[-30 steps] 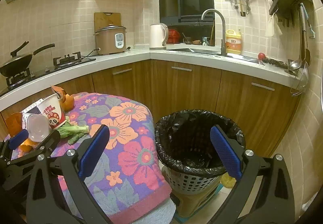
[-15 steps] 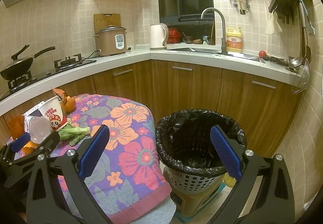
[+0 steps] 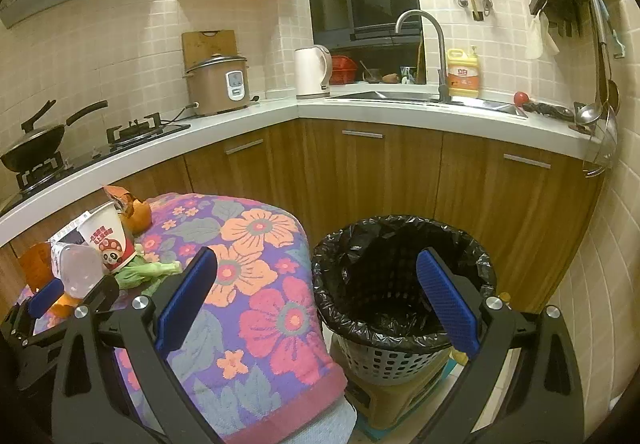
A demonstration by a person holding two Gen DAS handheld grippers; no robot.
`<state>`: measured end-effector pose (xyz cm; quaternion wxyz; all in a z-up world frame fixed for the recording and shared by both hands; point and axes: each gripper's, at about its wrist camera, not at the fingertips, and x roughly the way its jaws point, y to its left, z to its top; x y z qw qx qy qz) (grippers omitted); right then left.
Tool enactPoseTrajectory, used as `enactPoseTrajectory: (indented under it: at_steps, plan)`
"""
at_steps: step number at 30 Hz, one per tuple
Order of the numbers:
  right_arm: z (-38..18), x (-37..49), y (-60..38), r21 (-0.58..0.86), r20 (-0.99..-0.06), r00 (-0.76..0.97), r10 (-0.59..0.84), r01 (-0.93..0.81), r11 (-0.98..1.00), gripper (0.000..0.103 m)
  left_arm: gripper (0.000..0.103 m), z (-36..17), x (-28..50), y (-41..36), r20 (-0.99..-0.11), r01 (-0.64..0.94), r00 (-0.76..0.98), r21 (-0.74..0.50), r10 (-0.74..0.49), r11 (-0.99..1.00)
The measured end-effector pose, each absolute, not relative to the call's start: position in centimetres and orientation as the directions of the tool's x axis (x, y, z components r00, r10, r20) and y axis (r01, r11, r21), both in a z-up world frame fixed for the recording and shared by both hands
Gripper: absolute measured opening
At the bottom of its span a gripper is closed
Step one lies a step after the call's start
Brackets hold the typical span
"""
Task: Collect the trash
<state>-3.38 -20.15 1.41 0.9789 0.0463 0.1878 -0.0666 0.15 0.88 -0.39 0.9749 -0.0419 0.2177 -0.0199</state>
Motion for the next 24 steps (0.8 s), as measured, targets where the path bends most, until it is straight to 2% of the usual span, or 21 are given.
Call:
enactPoseTrajectory:
  at_steps: [12,19,24]
  plan:
    - [1.7,-3.5,-19.7,0.04,-0.353,0.928,-0.117,0.14,0.989,0.095,0.095,-0.5,0.0,0.9,-0.417,0.019,0.907,-0.093,-0.056,0.995]
    - [2.3,-3.2,-18.2,0.043,-0.351,0.935,-0.046,0.065,0.997,0.095,0.095,0.2,-0.6,2.0,-0.394,0.021,0.916,-0.131,-0.071,0.991]
    - [2.3,-2.5,-16.4,0.028,-0.364,0.931,0.023,-0.013,1.0,0.095,0.095,2.3,-2.3,4.9,-0.37,-0.035,0.929,-0.123,-0.013,0.992]
